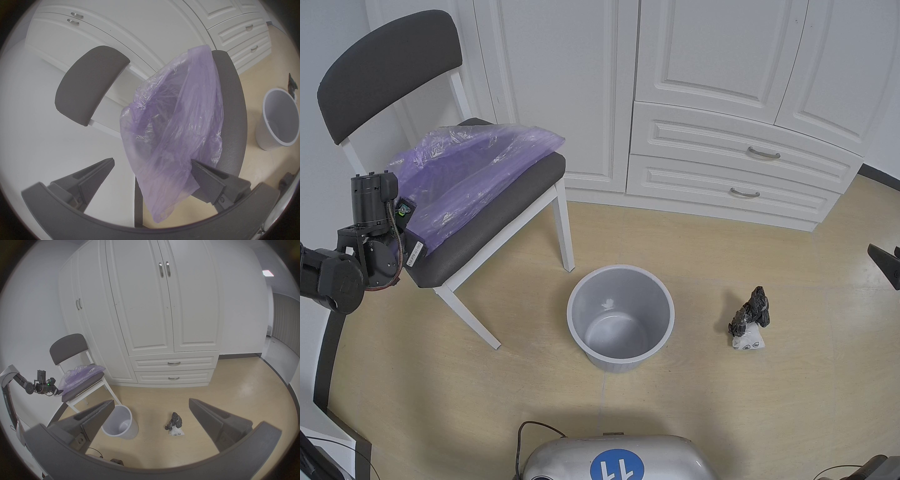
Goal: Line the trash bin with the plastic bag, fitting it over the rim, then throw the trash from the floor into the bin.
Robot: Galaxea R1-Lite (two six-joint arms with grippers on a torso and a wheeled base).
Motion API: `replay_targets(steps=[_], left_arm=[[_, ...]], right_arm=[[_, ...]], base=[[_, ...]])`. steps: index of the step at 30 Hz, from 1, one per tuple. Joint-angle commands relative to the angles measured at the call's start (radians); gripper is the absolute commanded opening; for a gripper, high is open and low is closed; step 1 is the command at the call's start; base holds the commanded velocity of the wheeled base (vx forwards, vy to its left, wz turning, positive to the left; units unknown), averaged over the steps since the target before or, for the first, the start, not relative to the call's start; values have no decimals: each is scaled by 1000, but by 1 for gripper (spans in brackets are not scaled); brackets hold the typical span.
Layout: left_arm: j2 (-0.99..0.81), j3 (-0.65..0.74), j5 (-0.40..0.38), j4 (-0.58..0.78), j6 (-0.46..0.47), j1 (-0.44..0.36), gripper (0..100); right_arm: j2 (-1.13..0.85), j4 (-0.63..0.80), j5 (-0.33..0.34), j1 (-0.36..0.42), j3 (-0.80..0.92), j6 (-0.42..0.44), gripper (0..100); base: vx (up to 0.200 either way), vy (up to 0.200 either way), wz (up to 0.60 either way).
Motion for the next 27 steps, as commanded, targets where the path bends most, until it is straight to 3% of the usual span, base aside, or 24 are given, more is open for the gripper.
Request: replay_targets(steps=[1, 8, 22, 27], left_arm=[[6, -1, -1, -2, 0, 3, 100], [70, -24, -1, -18, 21, -8, 100], [167, -237, -3, -30, 37, -58, 100], [185, -234, 2, -30, 38, -52, 100]], right_arm=[[-2, 0, 0, 0, 0, 1, 100], [1, 0, 0, 0, 0, 1, 100], [2, 0, 2, -12, -2, 1, 100], [2, 0, 10, -15, 0, 1, 100]], base=[[0, 0, 0], [0, 0, 0], [0, 0, 0], [0, 0, 0]])
